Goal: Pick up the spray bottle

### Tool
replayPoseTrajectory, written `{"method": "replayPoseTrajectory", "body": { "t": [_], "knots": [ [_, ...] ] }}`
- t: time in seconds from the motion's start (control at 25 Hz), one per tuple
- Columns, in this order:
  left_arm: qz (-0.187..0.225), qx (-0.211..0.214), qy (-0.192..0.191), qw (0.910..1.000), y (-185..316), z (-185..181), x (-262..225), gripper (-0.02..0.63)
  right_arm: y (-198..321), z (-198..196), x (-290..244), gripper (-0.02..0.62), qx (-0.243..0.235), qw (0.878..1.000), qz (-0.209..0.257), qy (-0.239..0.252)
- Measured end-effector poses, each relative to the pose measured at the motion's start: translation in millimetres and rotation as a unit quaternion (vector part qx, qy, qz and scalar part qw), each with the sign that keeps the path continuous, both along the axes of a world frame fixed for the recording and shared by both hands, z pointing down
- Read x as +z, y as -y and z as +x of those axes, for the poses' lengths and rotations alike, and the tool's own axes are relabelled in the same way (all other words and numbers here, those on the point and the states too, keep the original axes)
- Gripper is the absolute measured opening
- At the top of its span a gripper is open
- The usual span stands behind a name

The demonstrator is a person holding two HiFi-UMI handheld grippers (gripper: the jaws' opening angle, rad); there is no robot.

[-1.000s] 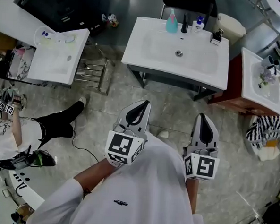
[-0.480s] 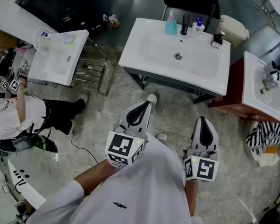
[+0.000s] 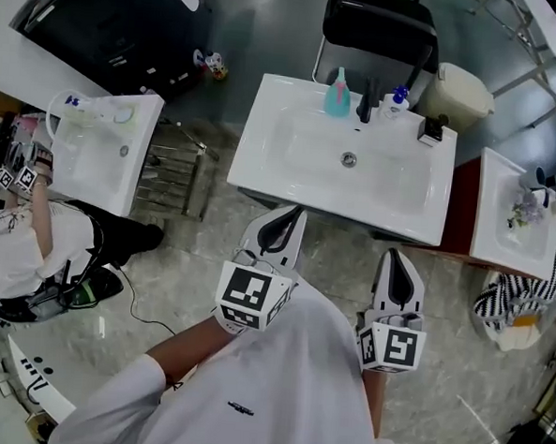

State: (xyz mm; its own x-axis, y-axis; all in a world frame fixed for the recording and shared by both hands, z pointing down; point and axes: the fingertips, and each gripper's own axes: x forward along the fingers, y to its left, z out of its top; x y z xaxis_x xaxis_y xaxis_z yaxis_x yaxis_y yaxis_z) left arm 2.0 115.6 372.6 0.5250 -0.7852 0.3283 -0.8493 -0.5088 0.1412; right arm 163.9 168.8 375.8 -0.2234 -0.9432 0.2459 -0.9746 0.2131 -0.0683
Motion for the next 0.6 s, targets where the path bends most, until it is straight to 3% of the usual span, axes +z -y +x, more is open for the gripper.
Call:
{"method": "replayPoseTrajectory", "body": {
  "t": [0.32,0.6],
  "knots": [
    [0.002,0.039,-0.003,0.9992,111.6,-17.3,-1.7,0.005,102.5,-26.0,2.4,0.006,0.036,0.999,-0.004,-0.001],
    [-0.011,0.049,-0.016,0.9986,165.0,-28.4,4.0,0.005,168.0,-48.6,-6.2,0.006,0.033,0.999,0.010,-0.002]
  ]
}}
